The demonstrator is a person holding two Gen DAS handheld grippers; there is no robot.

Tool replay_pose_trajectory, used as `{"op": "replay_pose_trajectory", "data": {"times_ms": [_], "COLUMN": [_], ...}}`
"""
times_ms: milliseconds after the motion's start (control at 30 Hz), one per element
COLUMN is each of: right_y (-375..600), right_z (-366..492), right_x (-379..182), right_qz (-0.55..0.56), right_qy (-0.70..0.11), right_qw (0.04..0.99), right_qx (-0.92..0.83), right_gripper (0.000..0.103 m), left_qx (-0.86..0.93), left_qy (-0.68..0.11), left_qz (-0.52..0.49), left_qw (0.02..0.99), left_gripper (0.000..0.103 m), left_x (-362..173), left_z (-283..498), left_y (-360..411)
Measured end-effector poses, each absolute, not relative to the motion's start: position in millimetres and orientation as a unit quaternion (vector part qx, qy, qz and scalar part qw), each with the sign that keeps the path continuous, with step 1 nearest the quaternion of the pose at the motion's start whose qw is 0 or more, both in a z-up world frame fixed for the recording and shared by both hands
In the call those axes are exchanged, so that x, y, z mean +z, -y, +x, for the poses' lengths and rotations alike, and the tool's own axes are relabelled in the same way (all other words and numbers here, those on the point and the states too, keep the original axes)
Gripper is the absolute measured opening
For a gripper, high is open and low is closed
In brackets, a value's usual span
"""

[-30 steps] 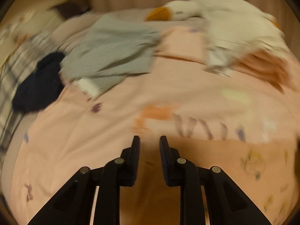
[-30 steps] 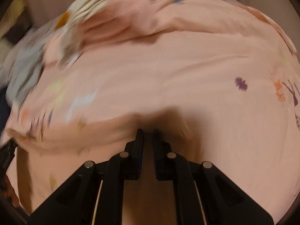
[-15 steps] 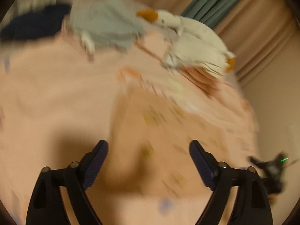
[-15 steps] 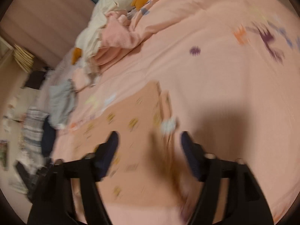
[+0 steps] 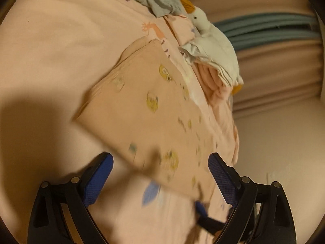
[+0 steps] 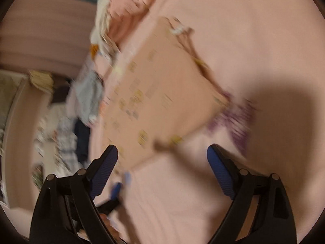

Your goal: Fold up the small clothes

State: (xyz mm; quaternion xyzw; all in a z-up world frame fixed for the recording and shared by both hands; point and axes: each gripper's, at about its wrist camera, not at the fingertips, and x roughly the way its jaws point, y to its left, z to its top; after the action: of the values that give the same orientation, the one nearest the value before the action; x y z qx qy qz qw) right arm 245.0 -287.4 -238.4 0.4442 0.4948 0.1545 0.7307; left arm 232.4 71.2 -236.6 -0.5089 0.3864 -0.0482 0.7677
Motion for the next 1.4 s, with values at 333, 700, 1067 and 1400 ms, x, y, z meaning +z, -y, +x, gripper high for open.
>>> {"op": "replay_pose_trajectory", "data": {"times_ms": [333, 700, 1067, 1400], "right_y": [267.6, 295.3, 359.8, 414.3], "right_z": [311.9, 260.5, 119.4, 89.9], "right_x": [-249.9, -207.9, -251.4, -201.9], "right_qz": [0.448, 0.393, 0.407, 0.300], "right_qy": [-0.468, -0.447, -0.468, -0.444], "right_qw": [0.753, 0.780, 0.769, 0.844], "right_qx": [0.116, 0.195, 0.153, -0.028], "right_gripper": [0.015, 0.011, 0.007, 0.017], "left_qx": [0.033, -0.020, -0.020, 0.240], "left_qy": [-0.380, -0.382, -0.404, -0.344], "left_qz": [-0.488, -0.417, -0.461, -0.124], "left_qw": [0.785, 0.824, 0.790, 0.899], "left_gripper": [0.017, 0.011, 0.012, 0.014], "left_x": [-251.4, -199.5, -246.0, -160.7], "left_z": [285.0, 190.4, 64.3, 21.1], "left_y": [-80.2, -75.9, -110.3, -91.1]}}
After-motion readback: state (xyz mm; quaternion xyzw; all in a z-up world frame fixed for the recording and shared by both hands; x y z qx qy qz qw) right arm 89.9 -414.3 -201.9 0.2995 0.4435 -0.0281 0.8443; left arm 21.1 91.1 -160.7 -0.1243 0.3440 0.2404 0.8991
